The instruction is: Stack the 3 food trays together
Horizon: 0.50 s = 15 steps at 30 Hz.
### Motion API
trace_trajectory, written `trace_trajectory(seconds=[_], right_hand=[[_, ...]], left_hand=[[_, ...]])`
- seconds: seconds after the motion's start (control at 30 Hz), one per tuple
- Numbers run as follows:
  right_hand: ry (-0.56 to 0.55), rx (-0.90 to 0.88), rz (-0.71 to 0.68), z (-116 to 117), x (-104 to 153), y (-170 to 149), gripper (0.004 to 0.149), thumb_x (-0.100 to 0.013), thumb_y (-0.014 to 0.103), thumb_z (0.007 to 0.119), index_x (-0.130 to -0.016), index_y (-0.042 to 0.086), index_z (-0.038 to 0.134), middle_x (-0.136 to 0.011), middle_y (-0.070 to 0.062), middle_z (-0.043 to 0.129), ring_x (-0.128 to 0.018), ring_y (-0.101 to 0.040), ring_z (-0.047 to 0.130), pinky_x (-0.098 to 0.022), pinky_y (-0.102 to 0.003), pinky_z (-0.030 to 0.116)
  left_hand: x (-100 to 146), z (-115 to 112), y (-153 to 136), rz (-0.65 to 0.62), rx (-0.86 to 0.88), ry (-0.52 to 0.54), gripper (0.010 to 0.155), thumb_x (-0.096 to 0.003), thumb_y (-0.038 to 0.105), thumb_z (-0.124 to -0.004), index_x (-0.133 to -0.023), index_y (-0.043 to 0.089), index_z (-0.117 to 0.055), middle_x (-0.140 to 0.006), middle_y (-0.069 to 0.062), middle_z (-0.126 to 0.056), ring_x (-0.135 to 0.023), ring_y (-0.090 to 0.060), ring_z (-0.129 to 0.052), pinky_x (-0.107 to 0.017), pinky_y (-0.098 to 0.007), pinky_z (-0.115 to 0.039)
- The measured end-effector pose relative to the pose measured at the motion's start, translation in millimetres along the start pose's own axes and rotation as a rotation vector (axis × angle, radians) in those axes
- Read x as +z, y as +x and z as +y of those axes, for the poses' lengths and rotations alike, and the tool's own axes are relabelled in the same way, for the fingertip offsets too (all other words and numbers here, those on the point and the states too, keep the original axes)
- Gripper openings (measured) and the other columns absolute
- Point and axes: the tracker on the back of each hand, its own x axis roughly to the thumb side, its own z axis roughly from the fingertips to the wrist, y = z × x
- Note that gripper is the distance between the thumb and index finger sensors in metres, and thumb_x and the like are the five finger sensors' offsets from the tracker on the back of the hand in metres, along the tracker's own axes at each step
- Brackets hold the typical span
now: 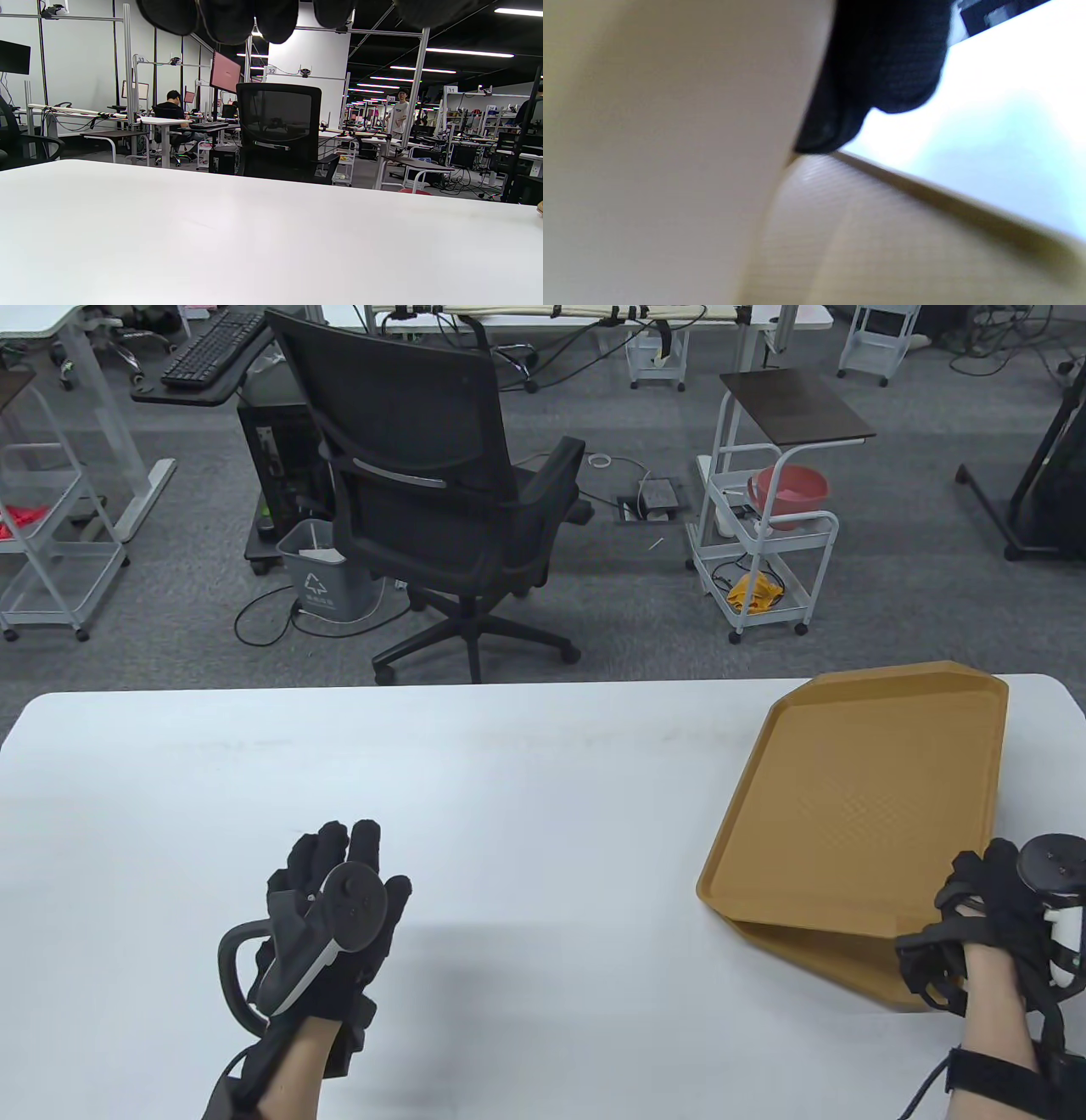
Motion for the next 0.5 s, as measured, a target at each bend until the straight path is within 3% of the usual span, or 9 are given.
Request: trace_trajectory(seconds=[0.13, 0.37, 0.5], right_hand=[[-0.021, 0.200, 0.042, 17, -9, -17, 0.056, -0.058, 0.030, 0.069, -0.109, 0.014, 0.053, -0.082, -0.011, 0.087, -0.054, -0.018, 0.100, -0.046, -0.035, 0.085], [0.012, 0.370, 0.132, 58, -19, -53, 0.056, -0.059, 0.033, 0.066, -0.111, 0.020, 0.048, -0.088, -0.009, 0.082, -0.062, -0.018, 0.094, -0.055, -0.037, 0.079], [0.056, 0.554, 0.183, 78, -23, -64, 0.056, -0.059, 0.039, 0.066, -0.112, 0.033, 0.046, -0.099, -0.007, 0.067, -0.075, -0.020, 0.082, -0.067, -0.040, 0.068]], left_hand=[[0, 0, 0, 0.001, 0.002, -0.005, 0.072, -0.0518, 0.066, -0.058, -0.115, 0.039, -0.037, -0.125, 0.000, -0.041, -0.118, -0.035, -0.051, -0.083, -0.059, -0.051], [-2, -5, 2, 0.001, -0.022, -0.027, 0.072, -0.0518, 0.066, -0.058, -0.115, 0.039, -0.037, -0.125, 0.000, -0.041, -0.118, -0.036, -0.051, -0.083, -0.059, -0.051], [-4, -11, 3, 0.008, -0.040, -0.045, 0.072, -0.0518, 0.066, -0.058, -0.115, 0.039, -0.038, -0.125, 0.000, -0.041, -0.118, -0.035, -0.051, -0.083, -0.059, -0.051]])
